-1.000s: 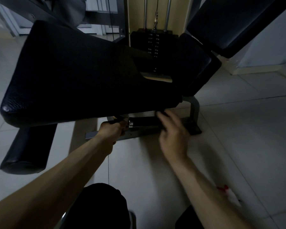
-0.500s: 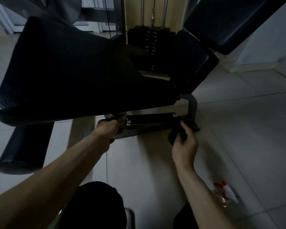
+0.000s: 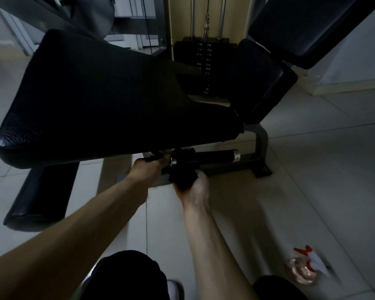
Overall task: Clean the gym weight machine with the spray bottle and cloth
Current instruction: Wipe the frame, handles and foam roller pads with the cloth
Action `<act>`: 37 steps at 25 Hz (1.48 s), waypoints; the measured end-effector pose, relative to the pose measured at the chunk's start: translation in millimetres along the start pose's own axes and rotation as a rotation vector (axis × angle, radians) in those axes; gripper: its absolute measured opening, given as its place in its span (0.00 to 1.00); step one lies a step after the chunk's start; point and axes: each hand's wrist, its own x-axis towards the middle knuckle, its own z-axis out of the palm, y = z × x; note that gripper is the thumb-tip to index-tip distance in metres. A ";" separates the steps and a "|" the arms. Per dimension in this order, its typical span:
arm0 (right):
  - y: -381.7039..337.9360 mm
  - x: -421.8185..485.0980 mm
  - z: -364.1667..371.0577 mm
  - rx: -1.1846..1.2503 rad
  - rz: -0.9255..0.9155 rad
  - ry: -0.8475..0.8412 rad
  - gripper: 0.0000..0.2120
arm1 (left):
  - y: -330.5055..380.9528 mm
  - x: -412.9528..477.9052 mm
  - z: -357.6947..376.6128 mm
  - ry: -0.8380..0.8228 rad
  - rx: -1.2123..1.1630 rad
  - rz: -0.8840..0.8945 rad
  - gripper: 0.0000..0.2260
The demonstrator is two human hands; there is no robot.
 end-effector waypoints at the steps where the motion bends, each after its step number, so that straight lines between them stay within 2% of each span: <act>1: -9.8 3.1 -1.7 0.061 -0.029 -0.006 0.15 | 1.1 -1.6 0.7 0.002 0.008 0.004 0.10; 3: -30.0 6.3 -2.1 0.143 -0.057 -0.011 0.17 | 3.1 -2.4 1.2 0.016 0.033 0.012 0.11; 6: -59.2 11.6 -4.4 0.274 0.049 -0.054 0.19 | 4.3 -3.5 0.8 0.031 0.058 0.013 0.12; 8: -75.9 19.5 -11.7 0.331 0.051 -0.077 0.20 | 3.2 -2.9 0.4 0.028 0.056 0.003 0.12; 12: -100.9 20.1 -24.7 0.437 0.051 -0.073 0.19 | 4.6 -4.4 1.4 0.030 0.069 0.002 0.11; 14: -88.3 13.7 -23.9 0.456 0.012 -0.065 0.14 | 3.6 -4.2 1.2 0.029 0.057 0.005 0.11; 16: -53.9 12.9 -21.1 0.345 -0.015 -0.105 0.12 | 2.0 -3.3 1.1 0.027 0.051 0.008 0.12; 17: -32.8 10.2 -17.0 0.242 -0.010 -0.178 0.13 | 1.2 -1.7 1.8 0.030 0.048 0.012 0.12; 19: -0.3 -2.9 -2.1 0.102 0.068 -0.273 0.16 | 1.0 -2.1 2.9 0.056 0.055 0.021 0.10; 20: 2.8 -7.7 3.8 0.082 0.108 -0.242 0.17 | 1.9 -3.4 3.7 0.064 0.072 0.024 0.10; 22: -19.9 -14.9 9.9 0.148 0.154 -0.069 0.14 | 2.7 -4.8 4.4 0.066 0.099 0.013 0.11; 24: -56.8 -22.3 5.9 0.167 0.096 0.122 0.14 | 3.3 -4.2 2.2 0.055 0.092 -0.002 0.14; 26: -86.7 -32.1 -0.8 0.147 -0.078 0.219 0.16 | 2.8 -3.8 -0.8 0.046 0.080 -0.014 0.14; 28: -91.7 -46.4 -8.9 0.088 -0.330 0.283 0.15 | 4.0 -3.7 -1.4 0.016 0.075 -0.023 0.13; 29: -86.5 -53.3 -12.6 0.045 -0.396 0.301 0.14 | 5.3 -3.7 -1.5 0.002 0.071 -0.022 0.12; 31: -68.2 -60.5 -13.7 0.021 -0.345 0.280 0.13 | 6.7 -3.4 -4.5 -0.019 0.068 -0.015 0.11; 34: -28.2 -62.2 3.5 0.082 -0.166 0.159 0.22 | 5.2 -1.0 -7.5 -0.019 0.088 -0.005 0.13; 37: 3.7 -47.5 29.1 -0.074 -0.167 0.248 0.19 | 11.1 -0.6 -15.5 -0.035 0.207 -0.026 0.11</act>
